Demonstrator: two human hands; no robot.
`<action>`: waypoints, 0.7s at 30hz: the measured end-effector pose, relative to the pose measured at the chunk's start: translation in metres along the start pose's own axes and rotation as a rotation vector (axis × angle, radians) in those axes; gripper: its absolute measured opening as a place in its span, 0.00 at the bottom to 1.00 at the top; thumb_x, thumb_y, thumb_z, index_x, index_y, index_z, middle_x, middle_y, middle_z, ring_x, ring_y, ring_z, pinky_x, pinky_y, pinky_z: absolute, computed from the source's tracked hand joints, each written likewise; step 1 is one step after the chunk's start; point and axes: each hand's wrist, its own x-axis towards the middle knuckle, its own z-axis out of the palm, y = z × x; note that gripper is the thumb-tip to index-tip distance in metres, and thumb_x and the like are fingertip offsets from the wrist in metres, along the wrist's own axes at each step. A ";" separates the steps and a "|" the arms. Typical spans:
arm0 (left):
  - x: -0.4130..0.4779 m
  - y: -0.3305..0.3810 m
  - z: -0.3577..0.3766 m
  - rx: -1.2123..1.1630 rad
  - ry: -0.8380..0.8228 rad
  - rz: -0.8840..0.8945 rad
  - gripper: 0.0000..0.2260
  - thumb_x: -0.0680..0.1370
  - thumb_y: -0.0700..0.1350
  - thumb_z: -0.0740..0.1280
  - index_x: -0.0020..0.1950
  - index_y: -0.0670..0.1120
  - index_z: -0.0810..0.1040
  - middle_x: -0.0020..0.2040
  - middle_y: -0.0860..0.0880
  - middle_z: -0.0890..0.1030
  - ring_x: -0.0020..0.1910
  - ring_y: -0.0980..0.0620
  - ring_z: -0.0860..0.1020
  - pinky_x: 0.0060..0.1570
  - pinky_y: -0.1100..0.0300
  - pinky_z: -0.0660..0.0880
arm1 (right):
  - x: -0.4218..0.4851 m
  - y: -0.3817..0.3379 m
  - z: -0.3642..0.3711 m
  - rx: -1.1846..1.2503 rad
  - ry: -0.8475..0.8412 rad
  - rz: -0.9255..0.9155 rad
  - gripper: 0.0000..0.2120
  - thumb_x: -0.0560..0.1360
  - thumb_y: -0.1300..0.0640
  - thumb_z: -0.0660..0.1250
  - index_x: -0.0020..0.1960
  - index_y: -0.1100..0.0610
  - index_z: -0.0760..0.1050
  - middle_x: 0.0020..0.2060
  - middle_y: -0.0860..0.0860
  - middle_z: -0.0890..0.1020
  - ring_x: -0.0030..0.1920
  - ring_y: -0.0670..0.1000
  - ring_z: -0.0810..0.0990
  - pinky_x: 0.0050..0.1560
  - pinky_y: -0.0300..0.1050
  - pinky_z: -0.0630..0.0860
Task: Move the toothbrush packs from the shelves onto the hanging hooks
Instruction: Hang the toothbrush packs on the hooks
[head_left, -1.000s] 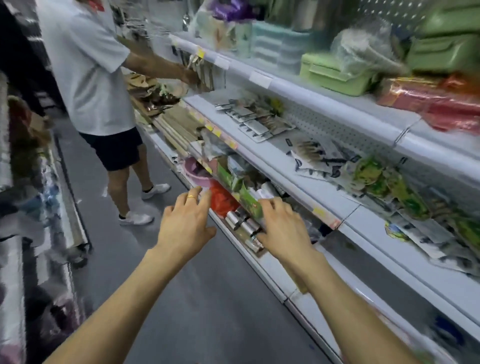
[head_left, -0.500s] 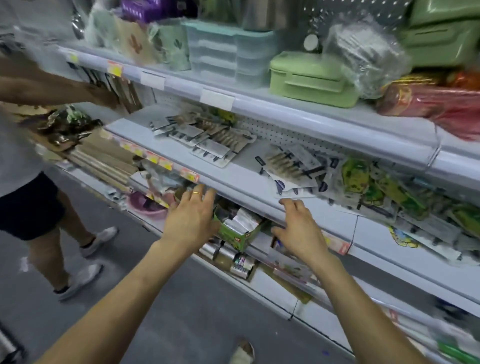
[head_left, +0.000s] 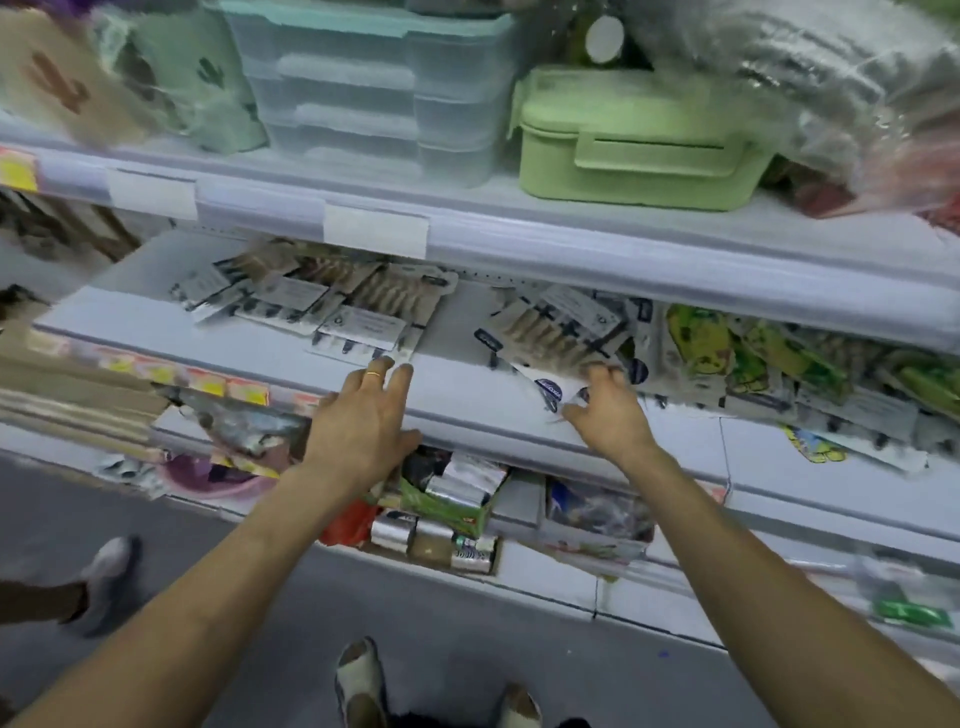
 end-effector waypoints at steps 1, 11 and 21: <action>0.008 -0.005 0.001 0.012 -0.013 0.021 0.35 0.77 0.57 0.72 0.78 0.49 0.62 0.78 0.46 0.65 0.73 0.41 0.69 0.63 0.42 0.75 | 0.003 -0.002 0.001 -0.051 0.010 0.013 0.27 0.79 0.54 0.72 0.74 0.61 0.68 0.69 0.62 0.70 0.69 0.64 0.71 0.67 0.54 0.72; 0.052 -0.048 0.023 0.026 -0.078 0.159 0.35 0.78 0.58 0.71 0.79 0.49 0.60 0.78 0.46 0.64 0.74 0.42 0.68 0.65 0.43 0.74 | 0.024 -0.020 0.028 -0.362 -0.001 -0.018 0.35 0.78 0.42 0.71 0.78 0.57 0.64 0.72 0.61 0.71 0.69 0.64 0.73 0.71 0.58 0.69; 0.048 -0.025 0.060 -0.047 -0.108 0.195 0.31 0.79 0.58 0.69 0.77 0.48 0.64 0.74 0.47 0.69 0.69 0.43 0.73 0.61 0.44 0.76 | 0.004 -0.029 0.055 -0.402 0.137 -0.182 0.31 0.75 0.49 0.74 0.73 0.60 0.71 0.62 0.59 0.77 0.62 0.62 0.75 0.62 0.58 0.75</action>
